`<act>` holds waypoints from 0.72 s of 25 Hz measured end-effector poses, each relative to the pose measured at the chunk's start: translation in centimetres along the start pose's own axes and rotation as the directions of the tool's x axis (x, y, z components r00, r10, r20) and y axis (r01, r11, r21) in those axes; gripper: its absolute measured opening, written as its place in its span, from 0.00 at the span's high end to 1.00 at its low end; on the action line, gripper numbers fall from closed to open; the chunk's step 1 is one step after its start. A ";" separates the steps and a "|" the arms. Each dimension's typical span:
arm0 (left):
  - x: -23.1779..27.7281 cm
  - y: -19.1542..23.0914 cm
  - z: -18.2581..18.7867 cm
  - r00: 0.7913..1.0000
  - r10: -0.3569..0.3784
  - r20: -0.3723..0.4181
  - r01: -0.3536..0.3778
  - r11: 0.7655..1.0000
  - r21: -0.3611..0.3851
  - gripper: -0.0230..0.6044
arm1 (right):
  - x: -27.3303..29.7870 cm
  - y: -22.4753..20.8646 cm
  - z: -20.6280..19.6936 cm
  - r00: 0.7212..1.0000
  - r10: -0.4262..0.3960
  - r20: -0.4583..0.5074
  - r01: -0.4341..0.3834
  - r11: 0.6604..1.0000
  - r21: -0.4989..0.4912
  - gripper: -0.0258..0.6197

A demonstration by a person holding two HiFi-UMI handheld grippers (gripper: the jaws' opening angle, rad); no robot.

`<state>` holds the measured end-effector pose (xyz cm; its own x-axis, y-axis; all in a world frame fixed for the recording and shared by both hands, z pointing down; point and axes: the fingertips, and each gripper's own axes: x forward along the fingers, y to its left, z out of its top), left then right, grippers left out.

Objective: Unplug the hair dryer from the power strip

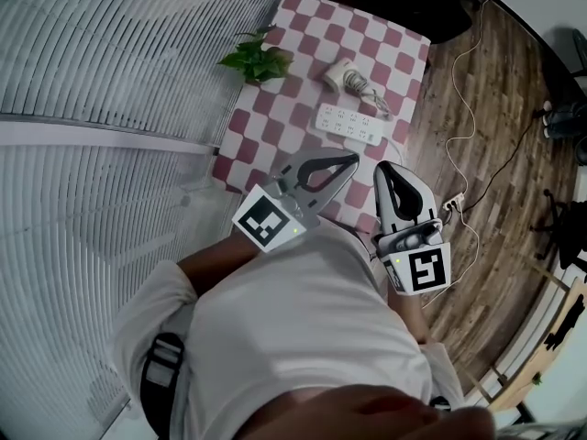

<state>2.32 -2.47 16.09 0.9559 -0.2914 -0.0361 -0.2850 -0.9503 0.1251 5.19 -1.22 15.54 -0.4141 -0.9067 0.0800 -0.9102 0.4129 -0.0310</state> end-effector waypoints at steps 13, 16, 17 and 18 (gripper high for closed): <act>-0.2 -0.7 1.1 1.000 -0.004 0.006 0.004 1.000 0.014 0.91 | -0.9 0.1 0.7 0.999 -0.025 0.023 0.025 1.000 0.006 0.91; -0.1 -0.5 1.0 1.000 0.000 0.010 0.000 1.000 0.009 0.91 | -0.9 -0.1 0.5 0.999 -0.026 0.020 0.026 1.000 0.007 0.91; -0.1 -0.5 1.0 1.000 0.001 0.008 -0.001 1.000 0.008 0.91 | -0.8 -0.1 0.5 1.000 -0.023 0.019 0.023 1.000 0.007 0.91; 0.0 -0.5 1.0 1.000 0.000 0.006 0.000 1.000 0.008 0.91 | -0.8 0.0 0.5 1.000 -0.018 0.017 0.018 1.000 0.008 0.91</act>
<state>2.37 -2.13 15.05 0.9554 -0.2923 -0.0422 -0.2859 -0.9511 0.1169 5.53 -0.57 15.02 -0.3974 -0.9154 0.0633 -0.9176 0.3957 -0.0380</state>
